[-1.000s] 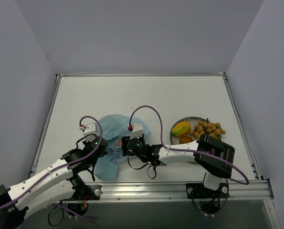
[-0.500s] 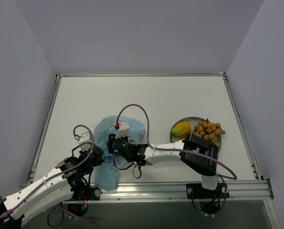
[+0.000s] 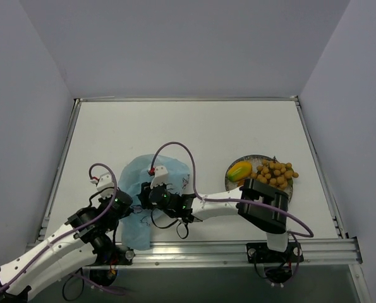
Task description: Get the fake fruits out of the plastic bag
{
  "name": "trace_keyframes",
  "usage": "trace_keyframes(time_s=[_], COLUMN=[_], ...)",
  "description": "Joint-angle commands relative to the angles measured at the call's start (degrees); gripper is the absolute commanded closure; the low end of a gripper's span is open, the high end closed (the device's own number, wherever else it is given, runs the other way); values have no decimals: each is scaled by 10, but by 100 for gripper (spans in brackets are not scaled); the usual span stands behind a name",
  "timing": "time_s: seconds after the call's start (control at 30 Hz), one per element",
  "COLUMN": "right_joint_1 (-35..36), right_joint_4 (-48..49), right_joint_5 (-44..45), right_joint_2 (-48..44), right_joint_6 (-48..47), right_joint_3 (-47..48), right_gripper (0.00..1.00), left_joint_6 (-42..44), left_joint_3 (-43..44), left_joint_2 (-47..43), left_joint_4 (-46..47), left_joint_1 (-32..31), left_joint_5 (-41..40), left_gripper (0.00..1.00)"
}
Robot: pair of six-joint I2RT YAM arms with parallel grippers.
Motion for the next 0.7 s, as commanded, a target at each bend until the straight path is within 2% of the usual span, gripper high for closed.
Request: trace_keyframes(time_s=[0.0, 0.07, 0.13, 0.23, 0.27, 0.37, 0.53, 0.6, 0.67], right_joint_1=[-23, -63, -100, -76, -70, -75, -73, -72, -87], right_joint_4=[18, 28, 35, 1, -36, -73, -97, -111, -114], right_joint_5=[19, 3, -18, 39, 100, 174, 138, 119, 135], right_joint_2=[36, 44, 19, -33, -44, -94, -166, -176, -186], right_joint_6=[-25, -18, -29, -90, -94, -95, -102, -99, -101], right_joint_3=[44, 53, 48, 38, 38, 11, -27, -31, -46], right_gripper=[61, 61, 66, 64, 63, 63, 62, 62, 62], left_joint_6=[-14, -32, -37, -26, -16, -4, 36, 64, 108], left_joint_3=[35, 32, 31, 36, 36, 36, 32, 45, 85], left_joint_2=[-9, 4, 35, 71, 81, 126, 208, 234, 282], left_joint_4=[-48, -62, -62, -19, 13, 89, 236, 305, 359], left_joint_1=[-4, -3, -4, -3, -3, -3, -5, -5, -4], left_joint_5=[-28, -26, -23, -19, -15, 3, 48, 56, 56], left_gripper=[98, 98, 98, 98, 98, 98, 98, 97, 98])
